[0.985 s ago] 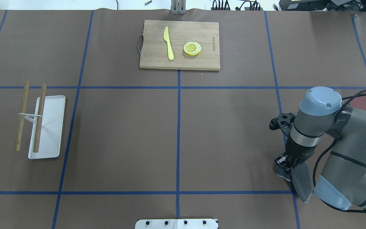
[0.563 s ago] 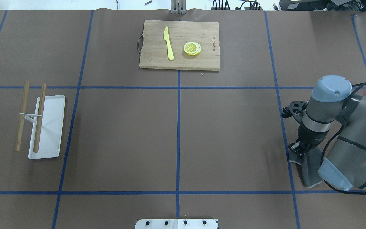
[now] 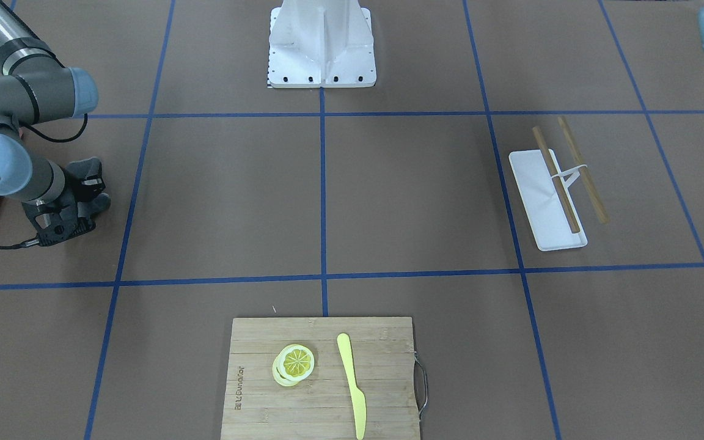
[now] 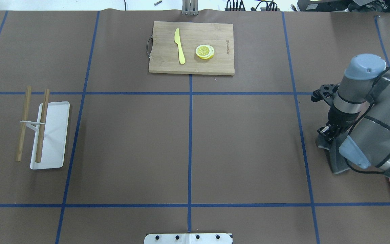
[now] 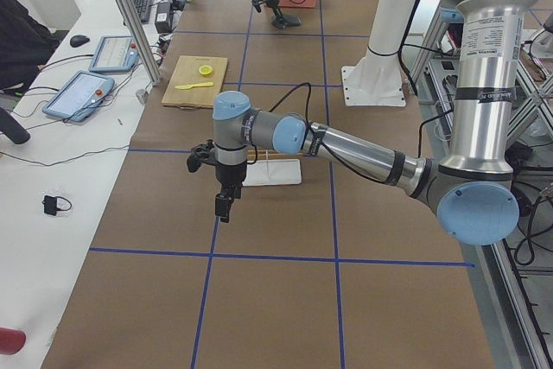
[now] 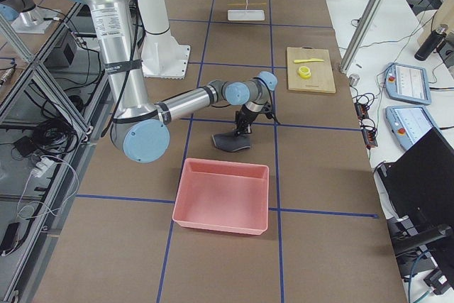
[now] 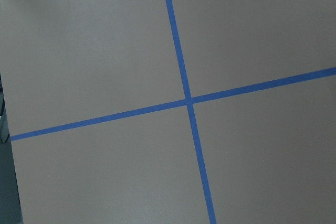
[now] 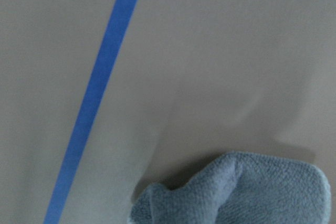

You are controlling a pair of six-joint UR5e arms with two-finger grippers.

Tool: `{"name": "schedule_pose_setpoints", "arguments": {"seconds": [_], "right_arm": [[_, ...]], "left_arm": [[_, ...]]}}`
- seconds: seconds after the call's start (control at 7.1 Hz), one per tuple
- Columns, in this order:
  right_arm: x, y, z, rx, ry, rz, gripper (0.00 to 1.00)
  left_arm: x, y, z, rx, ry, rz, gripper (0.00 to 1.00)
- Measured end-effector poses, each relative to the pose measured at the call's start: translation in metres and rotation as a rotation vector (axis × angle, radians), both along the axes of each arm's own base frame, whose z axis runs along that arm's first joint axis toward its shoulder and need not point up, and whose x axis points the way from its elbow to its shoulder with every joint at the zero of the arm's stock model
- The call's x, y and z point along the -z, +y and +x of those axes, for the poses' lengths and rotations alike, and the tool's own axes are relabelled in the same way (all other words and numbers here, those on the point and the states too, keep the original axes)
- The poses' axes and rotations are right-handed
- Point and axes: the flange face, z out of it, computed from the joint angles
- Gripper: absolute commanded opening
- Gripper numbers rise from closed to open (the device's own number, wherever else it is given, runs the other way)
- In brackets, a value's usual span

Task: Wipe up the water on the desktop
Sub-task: 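Wipe the table near the pink bin with the cloth in the right gripper, then lift the cloth with the right gripper and drop it into the pink bin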

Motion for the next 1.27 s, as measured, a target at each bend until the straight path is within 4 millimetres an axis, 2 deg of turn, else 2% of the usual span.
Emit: {"name": "schedule_pose_setpoints", "arguments": {"seconds": [0.28, 0.42, 0.56, 0.7, 0.84, 0.99, 1.13, 1.27], "right_arm": [[0.017, -0.046, 0.018, -0.054, -0.014, 0.027, 0.0], [0.034, -0.068, 0.039, -0.103, -0.028, 0.045, 0.0], [0.051, -0.088, 0.069, -0.164, -0.05, 0.059, 0.0], [0.068, -0.103, 0.109, -0.228, -0.085, 0.065, 0.0], [0.084, -0.109, 0.153, -0.292, -0.117, 0.059, 0.0], [0.102, -0.106, 0.194, -0.351, -0.126, 0.039, 0.0], [0.121, -0.091, 0.231, -0.399, -0.114, 0.008, 0.0], [0.134, -0.063, 0.26, -0.431, -0.091, -0.022, 0.0]], "left_arm": [[0.001, 0.0, 0.0, 0.002, 0.001, 0.001, 0.98], [0.002, 0.0, 0.0, 0.002, 0.001, 0.002, 0.98], [0.002, 0.0, -0.001, 0.003, 0.001, 0.002, 0.98], [0.001, 0.001, -0.001, 0.003, 0.001, 0.001, 0.98], [0.001, 0.001, -0.001, 0.003, 0.004, 0.0, 0.98], [0.001, 0.001, 0.0, 0.0, 0.014, -0.004, 0.98], [0.0, 0.004, 0.001, -0.002, 0.026, -0.01, 0.98], [-0.003, 0.008, 0.001, -0.004, 0.031, -0.017, 0.98]]}}
